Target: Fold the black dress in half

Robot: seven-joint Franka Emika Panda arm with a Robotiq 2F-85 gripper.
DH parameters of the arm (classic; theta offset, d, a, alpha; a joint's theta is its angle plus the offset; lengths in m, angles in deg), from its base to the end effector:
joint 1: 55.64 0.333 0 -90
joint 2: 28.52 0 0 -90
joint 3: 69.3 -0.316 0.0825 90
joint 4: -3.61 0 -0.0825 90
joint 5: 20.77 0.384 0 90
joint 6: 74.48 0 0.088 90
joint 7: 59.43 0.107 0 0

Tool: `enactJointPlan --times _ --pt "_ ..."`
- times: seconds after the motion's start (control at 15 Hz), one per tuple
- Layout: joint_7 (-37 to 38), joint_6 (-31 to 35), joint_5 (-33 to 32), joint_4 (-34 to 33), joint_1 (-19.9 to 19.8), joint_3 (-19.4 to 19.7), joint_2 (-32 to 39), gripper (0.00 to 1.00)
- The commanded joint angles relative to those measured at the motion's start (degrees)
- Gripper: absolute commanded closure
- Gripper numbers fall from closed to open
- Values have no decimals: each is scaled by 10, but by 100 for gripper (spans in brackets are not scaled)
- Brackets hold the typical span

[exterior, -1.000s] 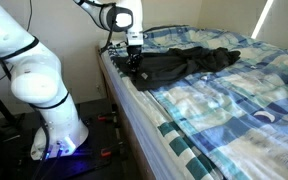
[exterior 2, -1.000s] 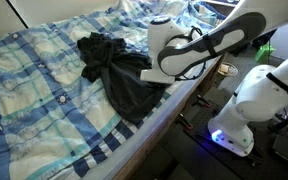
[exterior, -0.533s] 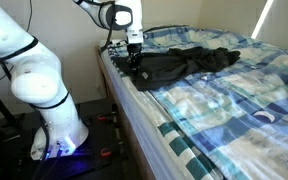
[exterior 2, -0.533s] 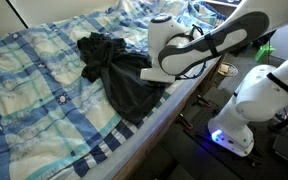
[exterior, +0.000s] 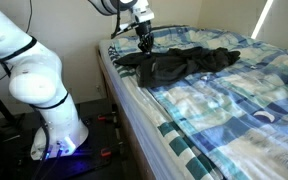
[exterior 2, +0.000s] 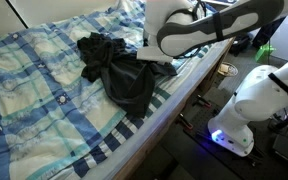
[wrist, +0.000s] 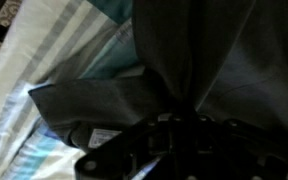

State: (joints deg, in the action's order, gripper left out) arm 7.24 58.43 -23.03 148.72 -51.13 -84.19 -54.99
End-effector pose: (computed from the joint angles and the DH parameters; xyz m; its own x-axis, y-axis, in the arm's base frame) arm 0.3984 0.1424 0.4526 0.6558 -0.7200 0.2268 -0.7067 -0.6912 -0.1508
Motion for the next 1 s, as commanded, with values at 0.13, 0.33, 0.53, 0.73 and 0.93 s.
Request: enactJointPlan --times 0.13,0.33,0.53,0.73,0.93 --pt "-75 11 -10 -96 -7 4 72 99" --pt "-104 5 -23 -149 -9 2 109 99" --pt "-125 10 -29 -166 -2 7 120 99" --pt "-114 0 -22 -158 -1 5 114 94" --pt "-114 1 -22 -158 0 5 115 94"
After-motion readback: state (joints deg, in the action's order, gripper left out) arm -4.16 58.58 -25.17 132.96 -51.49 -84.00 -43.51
